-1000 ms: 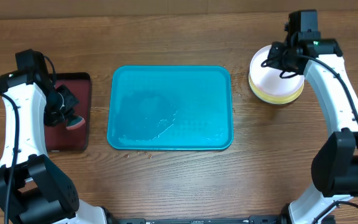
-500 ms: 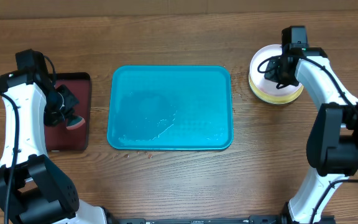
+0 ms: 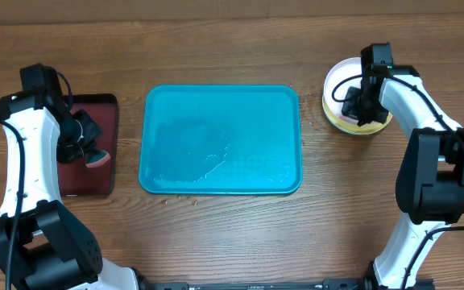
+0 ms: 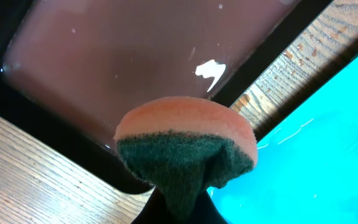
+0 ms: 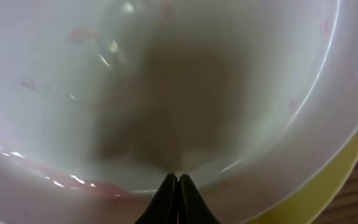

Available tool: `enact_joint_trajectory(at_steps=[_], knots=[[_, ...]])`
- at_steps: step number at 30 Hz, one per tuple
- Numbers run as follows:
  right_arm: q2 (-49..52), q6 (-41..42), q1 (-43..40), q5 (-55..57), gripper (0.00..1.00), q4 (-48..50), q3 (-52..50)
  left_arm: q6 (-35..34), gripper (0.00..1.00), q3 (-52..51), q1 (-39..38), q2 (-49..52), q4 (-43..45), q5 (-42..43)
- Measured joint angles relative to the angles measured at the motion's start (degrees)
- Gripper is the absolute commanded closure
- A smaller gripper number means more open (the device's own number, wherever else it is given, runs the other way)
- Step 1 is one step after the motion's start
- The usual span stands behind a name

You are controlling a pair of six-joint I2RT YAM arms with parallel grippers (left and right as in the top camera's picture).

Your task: Clean dirty plates on tray and stack at the side

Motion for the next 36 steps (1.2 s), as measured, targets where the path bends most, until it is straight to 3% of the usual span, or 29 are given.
enact_joint_trajectory(at_steps=[13, 18, 22, 29, 36], knots=[[-0.07, 0.00, 0.00, 0.24, 0.96, -8.63, -0.31, 0.00, 0.96, 0.00, 0.00, 0.00, -0.07, 0.02], [-3.08, 0.15, 0.00, -1.16, 0.82, -10.10, 0.52, 0.00, 0.96, 0.00, 0.00, 0.00, 0.09, 0.02], [-9.09, 0.02, 0.00, -6.03, 0.72, -9.62, 2.10, 0.00, 0.96, 0.00, 0.00, 0.00, 0.74, 0.02], [-15.45, -0.20, 0.81, -20.68, 0.70, -8.57, 3.76, 0.00, 0.96, 0.00, 0.00, 1.01, 4.61, -0.33], [-15.23, -3.02, 8.09, -27.06, 0.69, -6.36, 3.76, 0.00, 0.96, 0.00, 0.35, 6.49, 11.58, -1.18]])
